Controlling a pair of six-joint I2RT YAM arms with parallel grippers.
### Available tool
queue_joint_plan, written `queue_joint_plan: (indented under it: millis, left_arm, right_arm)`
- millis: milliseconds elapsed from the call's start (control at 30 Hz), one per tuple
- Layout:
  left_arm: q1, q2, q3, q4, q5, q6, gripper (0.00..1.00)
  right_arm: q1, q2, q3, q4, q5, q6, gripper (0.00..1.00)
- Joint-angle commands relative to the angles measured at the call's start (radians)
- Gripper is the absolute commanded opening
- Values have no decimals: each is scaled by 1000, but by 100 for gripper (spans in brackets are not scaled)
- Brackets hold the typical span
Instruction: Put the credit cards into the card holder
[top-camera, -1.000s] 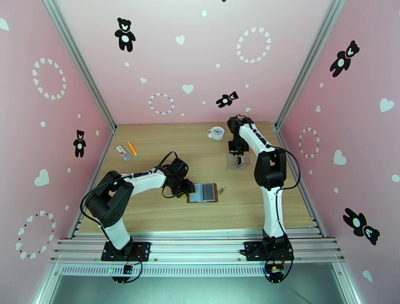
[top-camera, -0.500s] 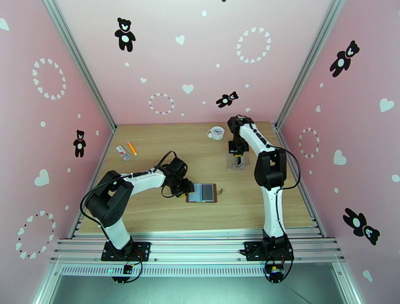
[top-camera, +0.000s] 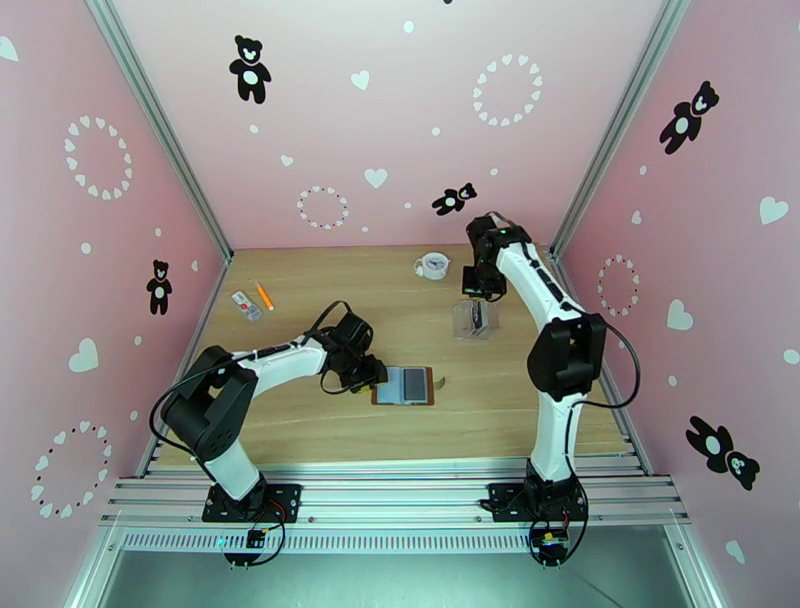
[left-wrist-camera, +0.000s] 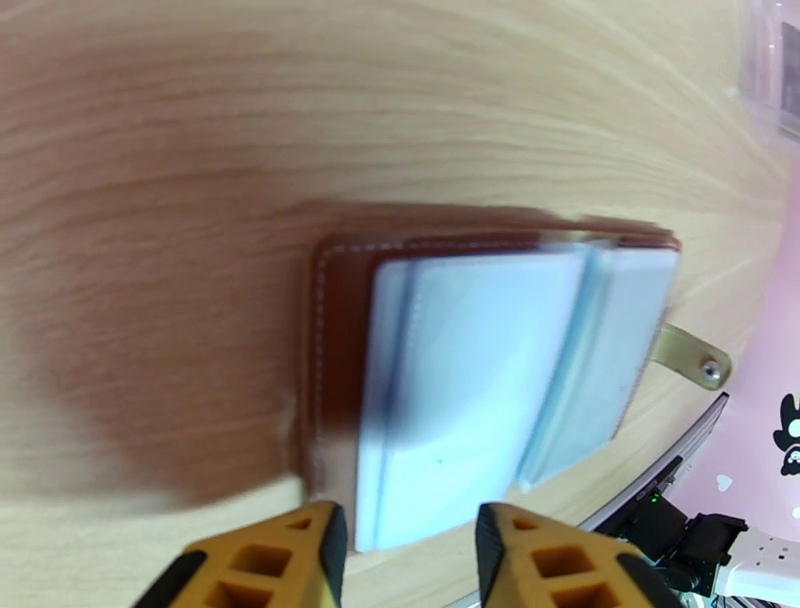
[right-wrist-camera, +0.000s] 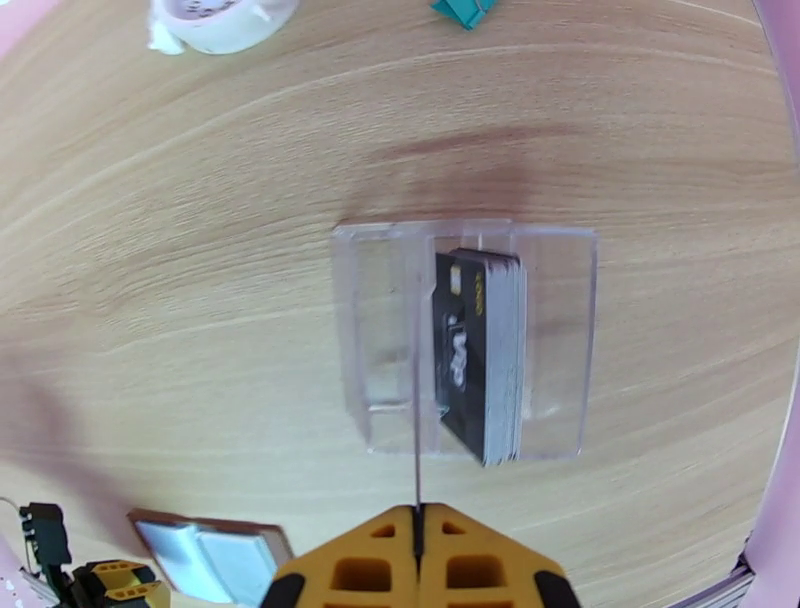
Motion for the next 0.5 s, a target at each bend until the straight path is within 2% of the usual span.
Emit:
queue_joint_plan:
  millis: [0,200,333,467]
  left_arm:
    - [24,-48,-5,-23,-13,9,40]
    - [47,-46,-15,-35,-11,16,37]
    - [47,-24,-21,-19,7,17,34]
    - [47,-1,-22,-4,32,21,30]
  right_arm:
    - [29,-134,-114,54,-129,54,0]
    - [122,-349,-509,303,-357,239,0]
    - [253,-431,-714,456,-380,333,0]
    - [359,-438,-845,589,-401,405,0]
